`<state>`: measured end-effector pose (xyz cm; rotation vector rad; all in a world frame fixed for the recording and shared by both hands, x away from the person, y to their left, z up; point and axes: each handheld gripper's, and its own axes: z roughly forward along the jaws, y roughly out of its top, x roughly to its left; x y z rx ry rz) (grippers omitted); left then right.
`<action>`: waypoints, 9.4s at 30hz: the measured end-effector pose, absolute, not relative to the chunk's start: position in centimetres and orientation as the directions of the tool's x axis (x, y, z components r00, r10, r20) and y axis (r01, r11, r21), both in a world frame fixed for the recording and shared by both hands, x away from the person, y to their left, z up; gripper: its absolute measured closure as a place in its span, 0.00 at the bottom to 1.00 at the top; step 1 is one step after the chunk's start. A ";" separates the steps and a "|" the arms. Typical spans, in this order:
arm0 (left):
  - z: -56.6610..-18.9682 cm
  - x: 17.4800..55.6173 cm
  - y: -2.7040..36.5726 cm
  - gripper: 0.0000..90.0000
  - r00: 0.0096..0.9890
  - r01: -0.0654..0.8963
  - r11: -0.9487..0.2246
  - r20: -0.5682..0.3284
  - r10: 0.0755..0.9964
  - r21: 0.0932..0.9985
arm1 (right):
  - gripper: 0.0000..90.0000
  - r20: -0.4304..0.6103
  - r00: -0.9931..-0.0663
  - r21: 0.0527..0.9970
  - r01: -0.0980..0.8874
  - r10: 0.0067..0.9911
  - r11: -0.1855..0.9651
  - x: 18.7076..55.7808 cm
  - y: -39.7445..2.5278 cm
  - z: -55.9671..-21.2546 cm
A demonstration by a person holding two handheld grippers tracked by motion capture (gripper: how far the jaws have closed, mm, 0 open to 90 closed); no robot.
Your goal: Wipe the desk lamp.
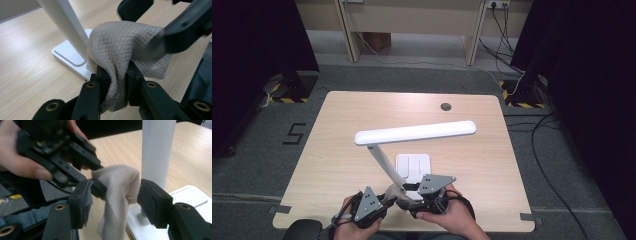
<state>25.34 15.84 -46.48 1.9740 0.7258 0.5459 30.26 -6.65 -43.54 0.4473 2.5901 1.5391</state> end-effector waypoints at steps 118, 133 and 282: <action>-51.7 32.8 16.9 0.56 0.851 0.250 -0.427 0.013 0.524 0.869 | 0.90 -0.198 -0.852 0.972 -0.108 0.485 0.208 30.9 -6.2 -34.6; -51.8 32.8 16.8 0.63 0.859 0.241 -0.442 0.021 0.511 0.864 | 0.90 -0.189 -0.861 0.974 -0.102 0.473 0.204 31.1 -5.9 -34.7; -51.7 32.5 16.1 0.67 0.860 0.204 -0.470 0.072 0.505 0.859 | 0.90 -0.075 -0.882 0.949 0.079 0.465 0.304 31.7 -5.7 -42.2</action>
